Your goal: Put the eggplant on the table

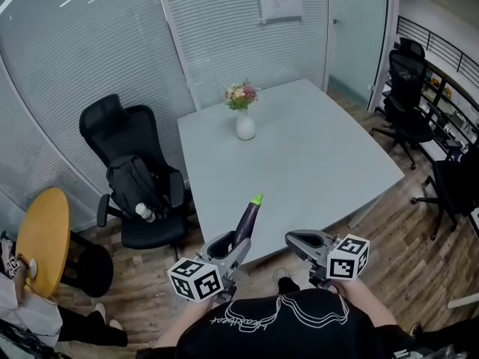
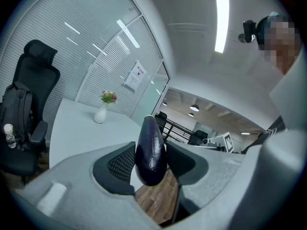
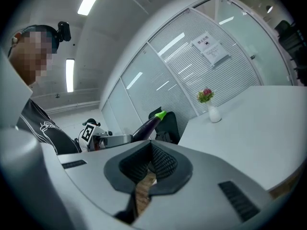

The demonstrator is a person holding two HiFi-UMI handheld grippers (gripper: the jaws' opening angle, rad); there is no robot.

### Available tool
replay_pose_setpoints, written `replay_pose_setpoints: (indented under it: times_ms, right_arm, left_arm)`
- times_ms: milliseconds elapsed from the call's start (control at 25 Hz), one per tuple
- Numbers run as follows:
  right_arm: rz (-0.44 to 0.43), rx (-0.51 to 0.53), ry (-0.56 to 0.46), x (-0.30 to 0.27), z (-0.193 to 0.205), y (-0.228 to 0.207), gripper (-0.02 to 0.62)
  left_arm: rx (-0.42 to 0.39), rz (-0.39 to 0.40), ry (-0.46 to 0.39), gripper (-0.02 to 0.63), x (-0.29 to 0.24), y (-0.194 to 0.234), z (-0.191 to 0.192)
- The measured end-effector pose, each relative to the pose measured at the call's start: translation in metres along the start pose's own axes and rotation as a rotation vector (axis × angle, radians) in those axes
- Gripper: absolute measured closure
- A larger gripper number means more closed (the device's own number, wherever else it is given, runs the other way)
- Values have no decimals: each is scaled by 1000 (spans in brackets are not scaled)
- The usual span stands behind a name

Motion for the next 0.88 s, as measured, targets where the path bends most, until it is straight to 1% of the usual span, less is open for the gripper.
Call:
replay_pose_setpoints:
  times_ms: [160, 400, 560, 880]
  right_arm:
    - [-25, -3, 10, -19, -16, -29, 588]
    - [-38, -23, 40, -49, -32, -74, 588]
    - [-44, -37, 68, -70, -37, -99, 588]
    - [-50, -68, 116, -95, -33, -136, 586]
  left_arm:
    - [1, -29, 6, 399, -26, 19, -7]
    - [21, -78, 14, 399, -60, 57, -17]
    - [34, -96, 20, 399, -81, 79, -21]
    - [51, -137, 47, 399, -114, 115, -13]
Point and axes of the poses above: the fingertips, and each gripper's own axes: x backward along the fingers, y to its left, z out of its underside, the point moved 3 cm from there along x, backward along the fingers, and after that the axes turned 8 degrees about -y, right-handed, at the moved point
